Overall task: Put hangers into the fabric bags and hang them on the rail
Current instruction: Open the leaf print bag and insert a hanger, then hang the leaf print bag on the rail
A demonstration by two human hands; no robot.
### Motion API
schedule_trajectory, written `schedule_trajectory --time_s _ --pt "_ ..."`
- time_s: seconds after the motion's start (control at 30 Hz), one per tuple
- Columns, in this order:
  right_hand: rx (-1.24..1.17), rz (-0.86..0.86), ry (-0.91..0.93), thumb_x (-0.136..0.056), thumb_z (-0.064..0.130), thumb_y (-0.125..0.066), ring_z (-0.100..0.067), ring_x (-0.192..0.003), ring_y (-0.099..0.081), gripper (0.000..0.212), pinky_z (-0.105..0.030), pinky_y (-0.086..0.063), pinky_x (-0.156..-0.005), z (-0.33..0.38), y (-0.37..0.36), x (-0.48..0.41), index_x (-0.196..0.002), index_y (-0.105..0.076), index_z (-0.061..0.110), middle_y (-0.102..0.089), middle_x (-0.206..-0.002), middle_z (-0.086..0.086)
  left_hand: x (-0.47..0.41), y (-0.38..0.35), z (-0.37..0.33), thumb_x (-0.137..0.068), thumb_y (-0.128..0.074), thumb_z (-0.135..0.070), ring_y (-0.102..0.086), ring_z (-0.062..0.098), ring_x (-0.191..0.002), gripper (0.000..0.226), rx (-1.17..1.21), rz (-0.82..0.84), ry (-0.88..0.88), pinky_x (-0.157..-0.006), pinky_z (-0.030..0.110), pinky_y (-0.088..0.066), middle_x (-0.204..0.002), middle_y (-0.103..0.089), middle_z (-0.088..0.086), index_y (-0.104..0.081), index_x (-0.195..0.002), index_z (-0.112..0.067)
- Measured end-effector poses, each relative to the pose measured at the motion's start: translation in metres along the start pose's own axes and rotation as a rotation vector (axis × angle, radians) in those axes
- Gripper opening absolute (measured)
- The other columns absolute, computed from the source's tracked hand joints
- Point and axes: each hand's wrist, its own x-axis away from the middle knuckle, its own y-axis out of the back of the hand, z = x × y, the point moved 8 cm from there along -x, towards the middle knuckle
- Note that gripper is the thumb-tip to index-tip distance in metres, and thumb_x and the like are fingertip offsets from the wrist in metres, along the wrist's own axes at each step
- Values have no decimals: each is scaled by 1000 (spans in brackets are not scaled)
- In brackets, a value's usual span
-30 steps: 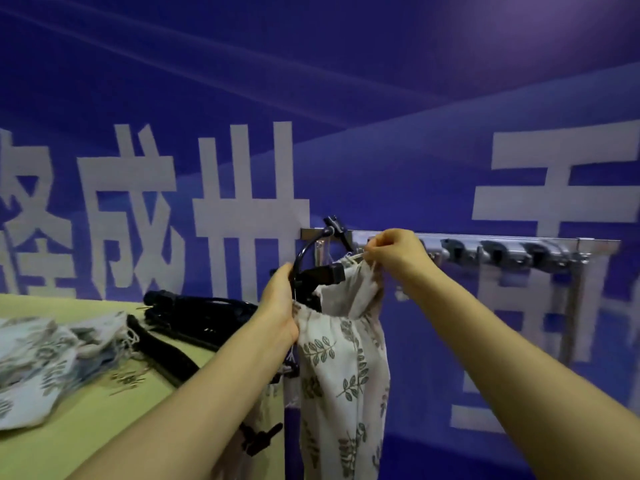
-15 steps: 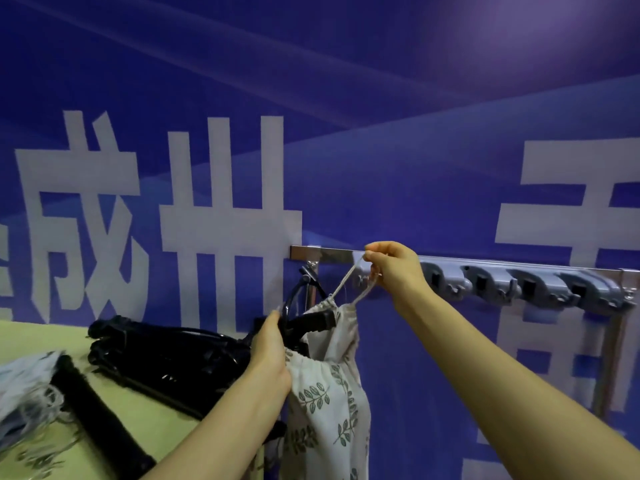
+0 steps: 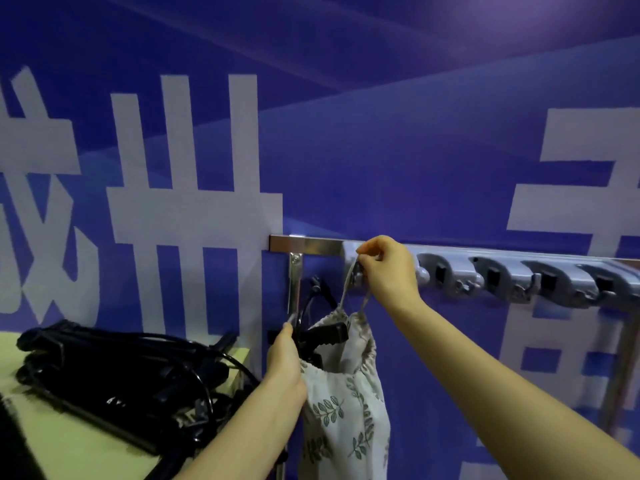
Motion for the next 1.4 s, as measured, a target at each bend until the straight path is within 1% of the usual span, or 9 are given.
schedule_trajectory --time_s 0.27,0.43,0.67,0.8,0.87,1.07,1.23,1.3,1.4 --pt "52 44 0 -87 1 -50 -30 -87 -66 16 -42 -53 -81 -11 3 36 -92 -62 10 -68 -93 -10 12 4 15 -84 -52 -42 -63 37 -101 52 -123 -27 44 -92 50 -51 -113 -64 18 -58 -118 -3" --pt "75 93 11 -92 9 -52 -22 -82 -61 7 -29 -45 -70 -13 9 53 -96 -58 11 -60 -86 -2 29 3 33 -95 -47 -37 -62 34 -86 45 -273 22 115 -86 45 -52 -101 -64 21 -57 -117 2" --pt "138 10 175 -94 13 -50 -16 -83 -51 11 -30 -41 -73 16 15 79 -97 -60 12 -57 -97 -2 55 14 33 -97 -45 -25 -40 19 -57 17 -455 28 219 -46 30 -37 -71 -45 7 -45 -99 -8" --pt "34 79 244 -94 12 -50 -16 -85 -55 12 -32 -45 -76 42 -4 102 -95 -62 14 -60 -96 -1 86 9 -10 -98 -37 -16 -43 16 -50 26 -394 91 109 -45 24 -34 -58 -41 3 -44 -72 -14" --pt "15 122 268 -94 13 -50 -18 -87 -57 12 -34 -47 -78 58 -16 112 -95 -62 14 -63 -97 -3 103 9 -32 -97 -39 -18 -42 20 -67 20 -422 114 53 -54 27 -35 -68 -38 2 -45 -78 -17" --pt "-81 255 315 -93 16 -52 -18 -83 -59 10 -31 -46 -72 117 -68 156 -86 -59 20 -64 -88 0 150 67 -105 -99 -39 -18 -45 16 -62 28 -417 77 -121 -56 25 -42 -74 -48 6 -46 -73 -9" --pt "-114 436 341 -94 22 -52 -21 -85 -61 14 -32 -47 -74 171 -124 203 -94 -62 13 -62 -85 1 192 167 -163 -98 -39 -19 -51 17 -64 31 -402 -96 -228 -46 20 -49 -72 -51 9 -48 -71 -8" --pt "-125 526 332 -94 25 -54 -22 -85 -63 15 -36 -50 -78 187 -146 222 -94 -63 13 -63 -86 1 202 209 -180 -98 -41 -22 -50 14 -62 33 -450 -192 -270 -55 19 -44 -69 -52 6 -47 -68 -10" --pt "-71 702 336 -92 27 -57 -22 -86 -66 20 -42 -54 -81 202 -185 256 -98 -67 10 -70 -92 -5 216 268 -205 -97 -46 -21 -45 9 -46 33 -499 -328 -370 -42 16 -34 -54 -50 1 -45 -65 -13"
